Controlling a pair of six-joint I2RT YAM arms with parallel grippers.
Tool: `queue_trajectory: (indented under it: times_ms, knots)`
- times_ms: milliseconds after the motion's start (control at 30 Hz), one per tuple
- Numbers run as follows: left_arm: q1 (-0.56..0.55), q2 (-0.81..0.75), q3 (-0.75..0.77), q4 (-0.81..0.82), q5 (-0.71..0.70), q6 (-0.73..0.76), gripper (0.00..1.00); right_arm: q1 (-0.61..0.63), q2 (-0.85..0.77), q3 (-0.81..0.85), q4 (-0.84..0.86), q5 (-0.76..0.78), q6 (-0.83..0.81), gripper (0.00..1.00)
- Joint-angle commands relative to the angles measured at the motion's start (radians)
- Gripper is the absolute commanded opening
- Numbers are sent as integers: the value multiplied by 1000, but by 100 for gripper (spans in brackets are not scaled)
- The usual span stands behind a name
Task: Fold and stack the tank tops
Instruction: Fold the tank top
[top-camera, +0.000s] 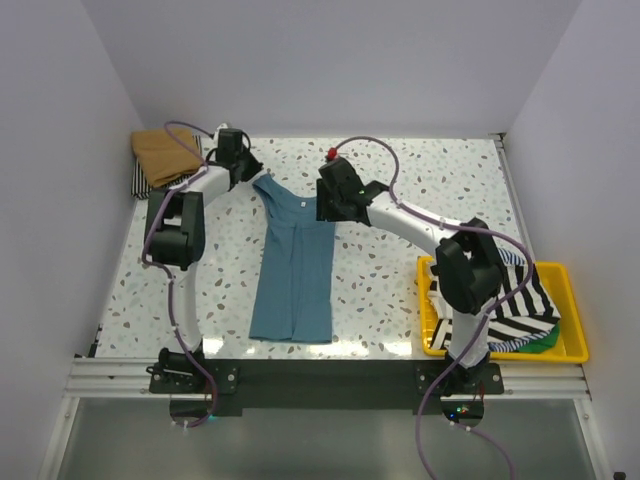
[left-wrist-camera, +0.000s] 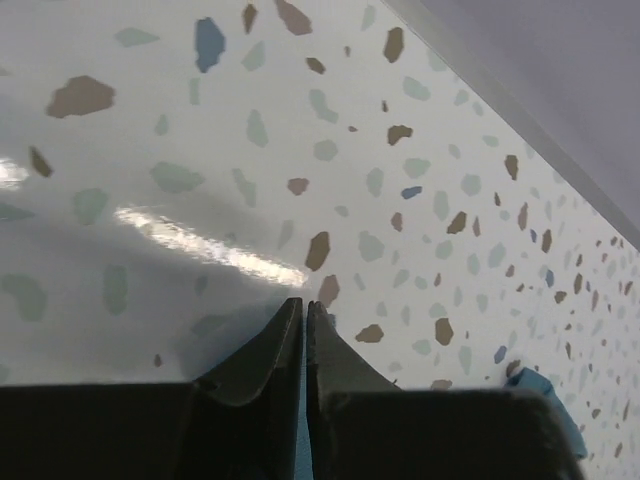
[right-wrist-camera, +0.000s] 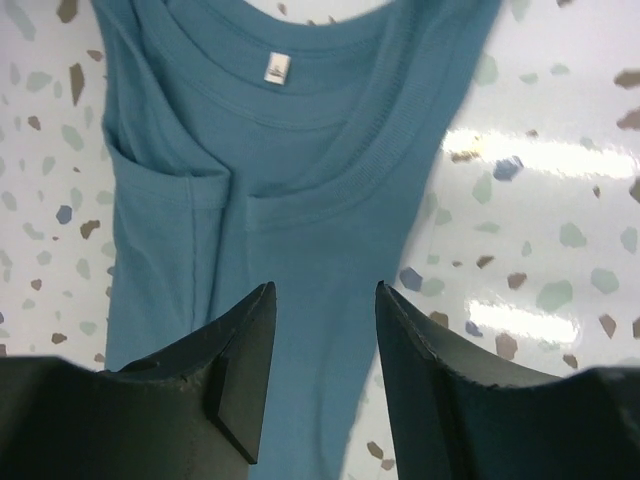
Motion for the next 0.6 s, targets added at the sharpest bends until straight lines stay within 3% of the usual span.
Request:
queue_trajectory:
  times_ms: [0,233,567]
  knots:
    - [42,-94,-13,-101,-153,4,10,47,80,143,5,36,-94,49]
    - [87,-65,-81,-78,-84,52,1,4,174,283,-67,152,-91,47]
    - [55,4,-81,-32,34,76,0,-77,196,301,-55,134,-85,46]
